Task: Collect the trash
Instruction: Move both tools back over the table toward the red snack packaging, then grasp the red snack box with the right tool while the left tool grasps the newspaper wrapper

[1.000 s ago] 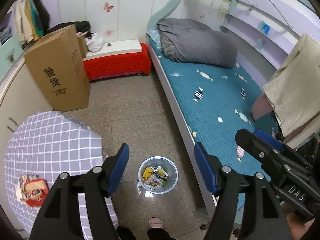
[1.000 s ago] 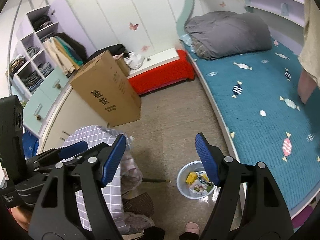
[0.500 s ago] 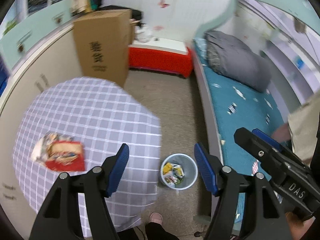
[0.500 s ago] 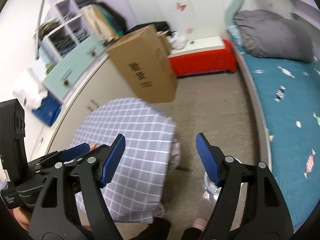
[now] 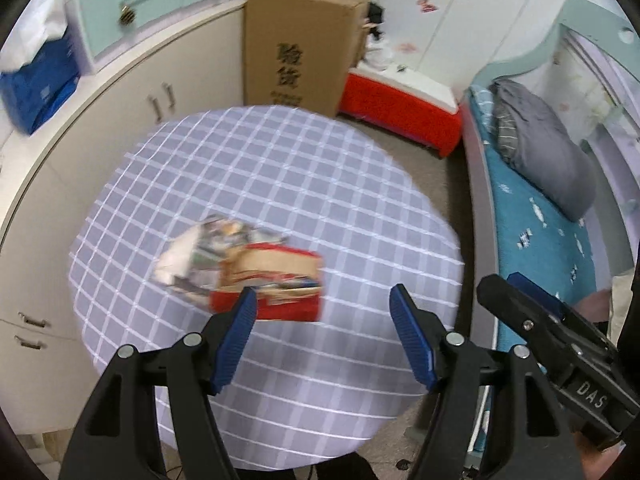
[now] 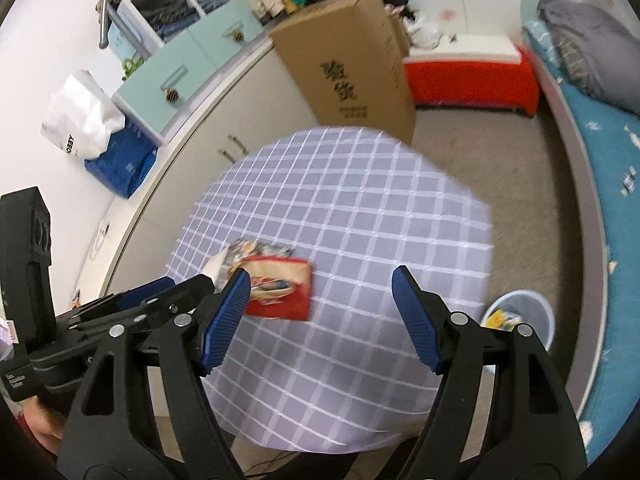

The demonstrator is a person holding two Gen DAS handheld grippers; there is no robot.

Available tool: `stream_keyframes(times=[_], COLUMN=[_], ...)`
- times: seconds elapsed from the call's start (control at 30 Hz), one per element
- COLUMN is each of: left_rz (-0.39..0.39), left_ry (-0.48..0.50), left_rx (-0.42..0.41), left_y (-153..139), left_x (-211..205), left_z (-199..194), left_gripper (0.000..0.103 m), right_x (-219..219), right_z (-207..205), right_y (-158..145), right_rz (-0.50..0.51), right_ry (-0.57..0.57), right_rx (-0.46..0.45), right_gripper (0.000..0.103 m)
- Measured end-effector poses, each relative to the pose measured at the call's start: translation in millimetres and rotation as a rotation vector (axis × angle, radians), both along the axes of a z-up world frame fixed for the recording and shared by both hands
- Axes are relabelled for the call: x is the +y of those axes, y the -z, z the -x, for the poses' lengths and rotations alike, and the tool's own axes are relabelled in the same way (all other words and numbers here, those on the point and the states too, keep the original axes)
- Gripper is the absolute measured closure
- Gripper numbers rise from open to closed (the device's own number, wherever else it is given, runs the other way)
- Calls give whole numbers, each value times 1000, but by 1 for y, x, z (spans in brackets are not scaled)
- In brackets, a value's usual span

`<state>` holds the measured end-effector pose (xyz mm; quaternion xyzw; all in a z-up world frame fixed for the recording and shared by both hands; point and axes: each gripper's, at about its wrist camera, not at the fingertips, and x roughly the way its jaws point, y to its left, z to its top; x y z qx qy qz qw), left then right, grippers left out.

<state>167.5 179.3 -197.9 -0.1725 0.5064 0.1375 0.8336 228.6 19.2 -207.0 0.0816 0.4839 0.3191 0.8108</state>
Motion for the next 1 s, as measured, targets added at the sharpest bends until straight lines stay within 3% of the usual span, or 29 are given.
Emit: stream_keyframes(times=[0.17,0.5,1.0], left_rz=[29,62,130], left_ry=[-22,-21,0], left_rx=[50,132,163], left_y=[23,66,103], left_x=[56,135,190], left_z=[9,19,15], left_gripper=[35,35,35], right_x=[49,110,162], right_z=[8,21,19], right_y=[20,70,121], right_rz=[21,87,173], right_ry=[-14,104,272], right_rx=[40,154,274], right_gripper=[29,15,10])
